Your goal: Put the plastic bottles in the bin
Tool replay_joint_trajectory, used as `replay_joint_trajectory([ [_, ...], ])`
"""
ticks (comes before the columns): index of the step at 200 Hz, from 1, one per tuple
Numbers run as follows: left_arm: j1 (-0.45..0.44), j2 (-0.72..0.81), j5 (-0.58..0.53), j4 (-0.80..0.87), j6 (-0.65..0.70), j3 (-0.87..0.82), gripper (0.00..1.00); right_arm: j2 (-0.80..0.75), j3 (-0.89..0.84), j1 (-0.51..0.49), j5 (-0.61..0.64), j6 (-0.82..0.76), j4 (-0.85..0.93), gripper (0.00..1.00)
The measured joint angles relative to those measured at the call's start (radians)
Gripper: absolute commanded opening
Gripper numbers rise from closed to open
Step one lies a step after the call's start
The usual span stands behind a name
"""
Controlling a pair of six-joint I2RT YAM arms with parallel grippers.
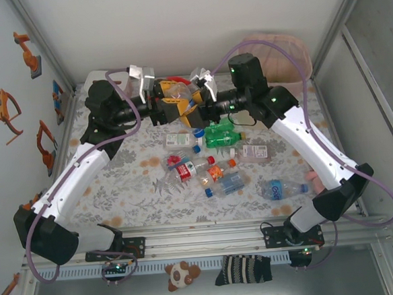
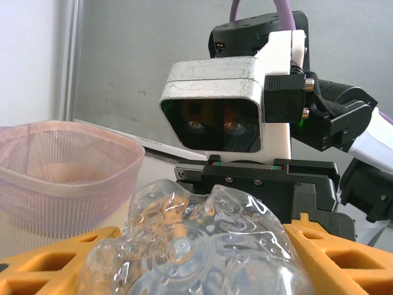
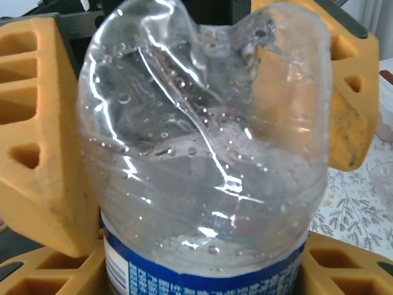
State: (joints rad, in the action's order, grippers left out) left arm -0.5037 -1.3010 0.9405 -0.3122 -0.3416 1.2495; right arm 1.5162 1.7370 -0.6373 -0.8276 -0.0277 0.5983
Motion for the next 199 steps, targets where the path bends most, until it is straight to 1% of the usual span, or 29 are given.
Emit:
replay_joint_trajectory([
  [47,0.016,0.039,-0.087,0.010,0.005,-0.012,0.79,-0.001,0.006,0.000,0.038,-0.001,0.001,0.53],
  [72,0.031,0.080,-0.132,0.013,0.006,-0.039,0.81,-0.002,0.006,0.010,0.066,-0.001,0.003,0.53],
  [91,0.042,0.107,-0.162,0.013,0.006,-0.059,0.81,-0.004,0.011,0.037,0.097,0.003,0.011,0.53],
  [109,0.050,0.124,-0.190,0.014,0.006,-0.079,0.81,-0.004,0.027,0.083,0.134,0.021,0.016,0.52],
  [131,0.058,0.136,-0.222,0.014,0.006,-0.098,0.81,-0.003,0.053,0.161,0.202,0.084,0.008,0.52],
  [163,0.061,0.147,-0.254,0.014,0.006,-0.116,0.81,0.023,0.125,0.293,0.324,0.220,-0.014,0.51],
  [199,0.061,0.153,-0.267,-0.001,0.002,-0.129,0.81,0.087,0.166,0.434,0.450,0.421,-0.090,0.49],
])
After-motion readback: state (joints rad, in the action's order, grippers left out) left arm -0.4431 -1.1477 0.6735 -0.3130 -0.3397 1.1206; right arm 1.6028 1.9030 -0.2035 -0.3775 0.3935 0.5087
